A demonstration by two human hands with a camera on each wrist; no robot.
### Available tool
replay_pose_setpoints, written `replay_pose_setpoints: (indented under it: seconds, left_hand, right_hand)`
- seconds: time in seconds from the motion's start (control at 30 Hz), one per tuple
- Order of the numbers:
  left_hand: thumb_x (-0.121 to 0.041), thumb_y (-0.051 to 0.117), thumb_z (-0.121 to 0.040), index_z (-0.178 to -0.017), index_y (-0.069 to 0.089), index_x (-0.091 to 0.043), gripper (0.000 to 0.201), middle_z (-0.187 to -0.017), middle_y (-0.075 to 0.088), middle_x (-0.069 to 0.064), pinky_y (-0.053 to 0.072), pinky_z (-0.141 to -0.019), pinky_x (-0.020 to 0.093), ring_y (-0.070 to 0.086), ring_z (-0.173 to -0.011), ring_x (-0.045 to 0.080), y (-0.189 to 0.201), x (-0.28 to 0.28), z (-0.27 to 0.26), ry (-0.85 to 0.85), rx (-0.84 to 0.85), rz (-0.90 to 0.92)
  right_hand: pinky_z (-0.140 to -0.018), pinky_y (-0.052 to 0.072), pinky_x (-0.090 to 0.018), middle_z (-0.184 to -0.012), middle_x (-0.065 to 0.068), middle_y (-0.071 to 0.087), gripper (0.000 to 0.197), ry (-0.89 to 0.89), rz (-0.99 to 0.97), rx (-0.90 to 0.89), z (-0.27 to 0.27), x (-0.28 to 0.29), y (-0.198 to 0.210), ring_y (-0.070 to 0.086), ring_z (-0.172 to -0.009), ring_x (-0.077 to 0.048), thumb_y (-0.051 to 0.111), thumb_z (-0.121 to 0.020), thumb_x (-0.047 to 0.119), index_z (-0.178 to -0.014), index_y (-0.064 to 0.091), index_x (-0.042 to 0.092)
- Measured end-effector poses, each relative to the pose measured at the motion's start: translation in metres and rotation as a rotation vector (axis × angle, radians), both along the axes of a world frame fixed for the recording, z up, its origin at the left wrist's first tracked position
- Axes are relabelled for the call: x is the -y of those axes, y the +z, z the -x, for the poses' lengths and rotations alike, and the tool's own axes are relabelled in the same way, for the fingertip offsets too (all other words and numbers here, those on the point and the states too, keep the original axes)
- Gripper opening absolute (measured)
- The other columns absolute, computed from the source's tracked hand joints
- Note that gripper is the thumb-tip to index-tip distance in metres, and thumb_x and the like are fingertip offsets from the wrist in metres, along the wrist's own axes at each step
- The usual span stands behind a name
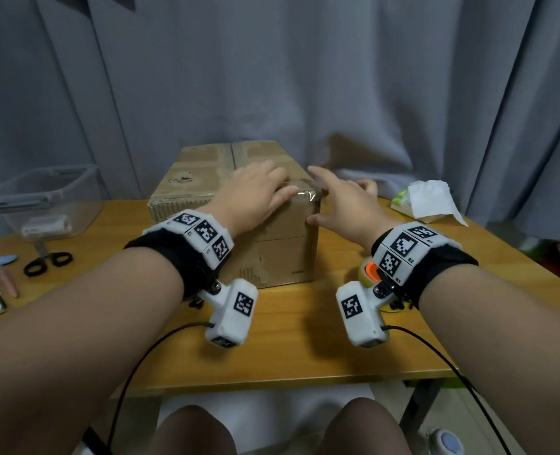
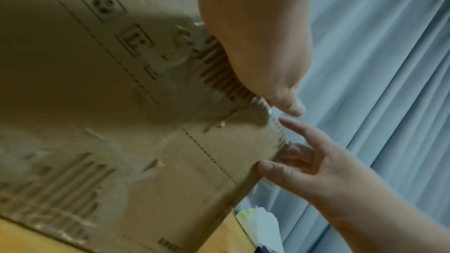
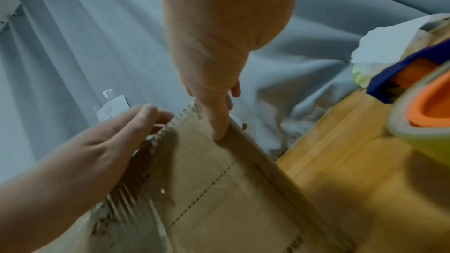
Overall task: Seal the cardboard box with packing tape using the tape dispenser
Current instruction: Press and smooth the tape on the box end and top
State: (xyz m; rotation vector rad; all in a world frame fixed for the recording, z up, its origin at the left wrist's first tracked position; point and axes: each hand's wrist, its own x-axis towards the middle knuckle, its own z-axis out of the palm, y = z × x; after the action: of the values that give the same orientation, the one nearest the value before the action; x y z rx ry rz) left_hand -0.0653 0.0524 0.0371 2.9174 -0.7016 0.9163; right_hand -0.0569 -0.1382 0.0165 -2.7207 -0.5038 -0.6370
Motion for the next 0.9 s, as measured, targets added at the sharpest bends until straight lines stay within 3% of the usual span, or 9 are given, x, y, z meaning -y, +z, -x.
replay_pose_setpoints:
  seconds: [0.13, 0.23, 0.37, 0.5, 0.57, 0.63, 0.9]
  left_hand:
    - [-0.050, 0.035, -0.096, -0.107, 0.067, -0.018, 0.046, -0.103, 0.061, 0.007, 0.043, -0.081, 0.038, 0.055, -0.101, 0.030, 0.000, 0.014, -0.011, 0.025, -0.035, 0.035]
    - [-0.058, 0.039, -0.091, -0.112, 0.065, -0.021, 0.050, -0.108, 0.061, 0.005, 0.042, -0.079, 0.039, 0.055, -0.105, 0.028, -0.006, 0.015, -0.011, 0.068, 0.036, -0.025]
    - [-0.059, 0.041, -0.089, -0.112, 0.063, -0.018, 0.052, -0.109, 0.060, 0.006, 0.041, -0.078, 0.040, 0.054, -0.105, 0.029, -0.008, 0.016, -0.006, 0.081, 0.064, -0.084]
    - [-0.055, 0.037, -0.093, -0.097, 0.063, -0.017, 0.045, -0.103, 0.061, 0.005, 0.038, -0.075, 0.038, 0.055, -0.102, 0.029, -0.009, 0.021, -0.004, 0.076, 0.095, 0.006]
    - [-0.055, 0.037, -0.093, -0.093, 0.061, -0.017, 0.045, -0.103, 0.060, 0.005, 0.037, -0.077, 0.038, 0.053, -0.103, 0.029, -0.010, 0.027, -0.004, 0.097, 0.092, 0.033]
    - [-0.056, 0.038, -0.092, -0.094, 0.060, -0.017, 0.045, -0.106, 0.059, 0.004, 0.037, -0.080, 0.038, 0.052, -0.106, 0.029, -0.011, 0.032, -0.005, 0.119, 0.086, 0.040]
    - [-0.062, 0.041, -0.087, -0.101, 0.057, -0.016, 0.051, -0.109, 0.057, 0.004, 0.037, -0.082, 0.039, 0.051, -0.106, 0.028, -0.014, 0.032, -0.008, 0.135, 0.083, 0.001]
  right_hand:
    - [-0.098, 0.025, -0.038, -0.118, 0.005, 0.062, 0.078, -0.042, -0.274, -0.066, 0.008, 0.003, -0.014, 0.053, -0.116, -0.015, 0.071, -0.073, 0.051, -0.139, 0.034, 0.032]
    - [-0.099, 0.034, -0.040, -0.105, 0.008, 0.063, 0.062, -0.050, -0.477, -0.143, 0.003, 0.002, -0.026, 0.058, -0.107, -0.014, 0.073, -0.071, 0.053, -0.124, 0.052, 0.027]
    - [-0.094, 0.046, -0.048, -0.086, 0.012, 0.065, 0.038, 0.022, -0.675, -0.098, -0.006, -0.001, -0.034, 0.065, -0.092, -0.013, 0.075, -0.071, 0.045, -0.100, 0.069, 0.022]
    - [-0.097, 0.044, -0.047, -0.091, 0.008, 0.070, 0.025, 0.017, -0.571, 0.020, -0.003, 0.003, -0.033, 0.065, -0.094, -0.015, 0.069, -0.080, 0.040, -0.096, 0.072, 0.021]
    - [-0.101, 0.036, -0.040, -0.101, 0.005, 0.071, 0.025, -0.031, -0.413, 0.074, 0.001, 0.006, -0.032, 0.062, -0.101, -0.016, 0.062, -0.087, 0.039, -0.102, 0.071, 0.022]
    - [-0.097, 0.029, -0.034, -0.105, 0.005, 0.071, 0.023, -0.090, -0.261, 0.129, 0.003, 0.007, -0.032, 0.059, -0.105, -0.016, 0.055, -0.092, 0.035, -0.106, 0.070, 0.024]
    - [-0.090, 0.022, -0.036, -0.091, -0.005, 0.069, 0.021, -0.204, 0.053, 0.350, 0.006, 0.020, -0.024, 0.057, -0.094, -0.027, 0.045, -0.092, 0.023, -0.094, 0.064, 0.014]
